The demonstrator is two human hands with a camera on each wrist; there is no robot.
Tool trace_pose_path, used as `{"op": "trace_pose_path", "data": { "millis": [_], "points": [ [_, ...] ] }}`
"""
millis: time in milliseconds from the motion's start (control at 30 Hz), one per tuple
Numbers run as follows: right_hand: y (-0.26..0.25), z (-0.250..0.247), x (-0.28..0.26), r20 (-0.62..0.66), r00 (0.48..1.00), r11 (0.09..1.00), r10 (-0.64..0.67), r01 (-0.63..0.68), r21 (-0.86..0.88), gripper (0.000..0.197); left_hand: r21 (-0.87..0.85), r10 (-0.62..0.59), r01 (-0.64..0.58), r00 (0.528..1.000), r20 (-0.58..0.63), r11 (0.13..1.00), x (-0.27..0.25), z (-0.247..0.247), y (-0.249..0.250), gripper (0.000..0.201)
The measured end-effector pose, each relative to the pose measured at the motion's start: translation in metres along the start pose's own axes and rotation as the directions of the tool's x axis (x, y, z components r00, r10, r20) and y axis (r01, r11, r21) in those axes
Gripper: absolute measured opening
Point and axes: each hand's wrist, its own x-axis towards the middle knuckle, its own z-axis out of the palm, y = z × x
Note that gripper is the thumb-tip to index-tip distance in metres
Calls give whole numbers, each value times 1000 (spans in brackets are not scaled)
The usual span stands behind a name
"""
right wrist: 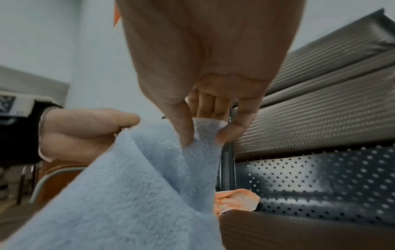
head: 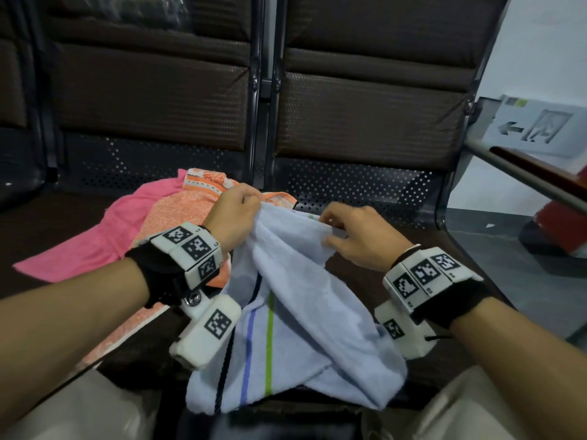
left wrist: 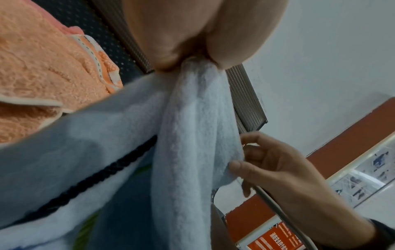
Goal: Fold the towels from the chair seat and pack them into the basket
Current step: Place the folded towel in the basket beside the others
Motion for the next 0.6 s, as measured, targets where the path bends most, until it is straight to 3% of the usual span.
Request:
{"op": "trace_pose_path", "data": {
  "millis": [100,200,300,367,467,533,600],
  "points": [
    [-10,-3,-2,-79,997,994,15,-6,110,44,-5,2,-3,1000,-28,1000,3,1,3,26],
    [-15,-3,-5,-74,997,999,-32,30,-25,17,11,-8,7,999,41,1000,1,6,8,25],
    [-11,-5,-12,-58,997,995,-59,54,-81,11,156,77,-110,976,204,982,-8,1,14,34],
    [-7,-7,-18,-34,997,991,-76,71,-114,13,363,160,-302,914,373,882,-18,-8,15,41],
    [-6,-8,-34,45,999,999,9,-7,-34,12,577,158,-513,818,554,636,-35,-19,14,33],
    [-9,-7,-43,92,995,999,40,-38,-18,13,570,161,-547,793,587,614,-41,-21,15,21],
    [-13,-10,-51,102,995,999,18,-14,-39,13,562,157,-562,778,608,607,-46,-23,20,22]
  ]
}}
